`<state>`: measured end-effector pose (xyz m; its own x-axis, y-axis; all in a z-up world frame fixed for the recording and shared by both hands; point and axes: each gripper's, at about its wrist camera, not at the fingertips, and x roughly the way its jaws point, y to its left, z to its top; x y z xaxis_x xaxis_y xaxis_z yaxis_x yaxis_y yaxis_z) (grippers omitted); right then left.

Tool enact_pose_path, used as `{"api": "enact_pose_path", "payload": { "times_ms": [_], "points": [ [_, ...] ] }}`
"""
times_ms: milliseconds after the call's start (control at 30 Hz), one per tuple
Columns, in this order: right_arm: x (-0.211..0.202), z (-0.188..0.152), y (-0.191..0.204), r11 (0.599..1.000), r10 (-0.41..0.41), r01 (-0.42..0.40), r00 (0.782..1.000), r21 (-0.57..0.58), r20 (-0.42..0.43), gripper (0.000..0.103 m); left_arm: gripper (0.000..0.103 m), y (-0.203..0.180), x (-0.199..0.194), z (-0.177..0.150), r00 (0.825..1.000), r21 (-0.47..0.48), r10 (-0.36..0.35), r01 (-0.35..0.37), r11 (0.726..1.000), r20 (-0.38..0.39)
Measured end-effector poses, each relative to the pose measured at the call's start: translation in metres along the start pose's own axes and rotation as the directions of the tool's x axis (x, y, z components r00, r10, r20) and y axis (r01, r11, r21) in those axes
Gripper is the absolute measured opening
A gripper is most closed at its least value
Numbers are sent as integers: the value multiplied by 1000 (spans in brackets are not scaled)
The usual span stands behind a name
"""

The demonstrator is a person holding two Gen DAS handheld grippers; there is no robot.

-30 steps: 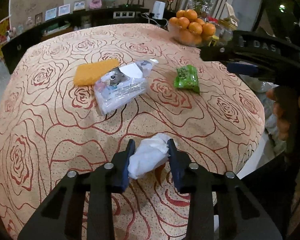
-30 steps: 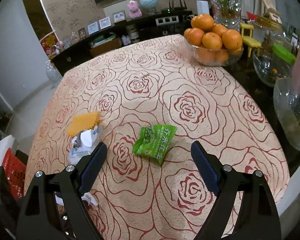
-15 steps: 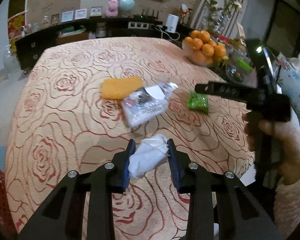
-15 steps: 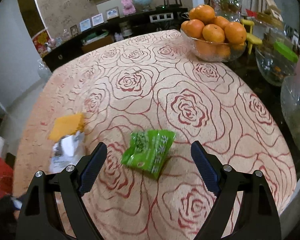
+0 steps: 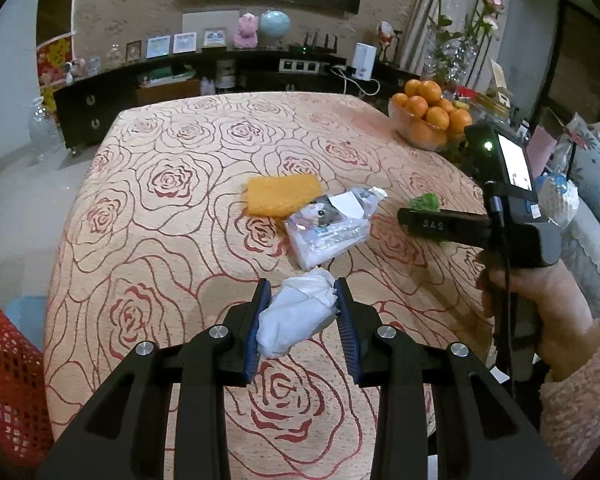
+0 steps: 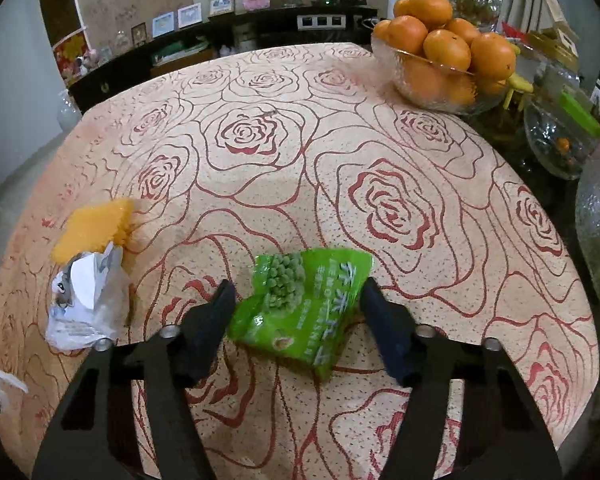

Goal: Collect trash
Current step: 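Grasp the white tissue with the left tool while the right tool grasps the green snack packet, then carry the tissue and green packet over the red basket with both tools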

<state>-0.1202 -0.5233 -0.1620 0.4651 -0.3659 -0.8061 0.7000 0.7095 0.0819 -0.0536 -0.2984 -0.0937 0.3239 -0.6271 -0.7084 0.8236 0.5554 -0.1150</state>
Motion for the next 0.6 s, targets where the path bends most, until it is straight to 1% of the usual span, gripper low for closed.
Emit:
{"api": "enact_pose_path", "payload": {
  "times_ms": [100, 200, 267, 433, 600],
  "points": [
    [-3, 0, -2, 1000, 13, -13, 1000, 9, -1, 47, 31, 1, -3, 2, 1000, 1, 11, -11, 1000, 11],
    [-7, 1, -2, 999, 29, -30, 1000, 17, 2, 43, 31, 3, -7, 3, 1000, -2, 20, -20, 1000, 23],
    [-15, 2, -1, 999, 47, -47, 999, 19, 17, 43, 31, 4, -9, 4, 999, -5, 28, -28, 1000, 33],
    [-44, 9, 12, 995, 101, -100, 991, -6, 85, 43, 31, 10, -20, 10, 996, -16, 53, -52, 999, 68],
    [-73, 15, 29, 987, 162, -157, 975, -42, 150, 43, 31, 18, -38, 18, 989, -26, 84, -81, 996, 120]
  ]
}}
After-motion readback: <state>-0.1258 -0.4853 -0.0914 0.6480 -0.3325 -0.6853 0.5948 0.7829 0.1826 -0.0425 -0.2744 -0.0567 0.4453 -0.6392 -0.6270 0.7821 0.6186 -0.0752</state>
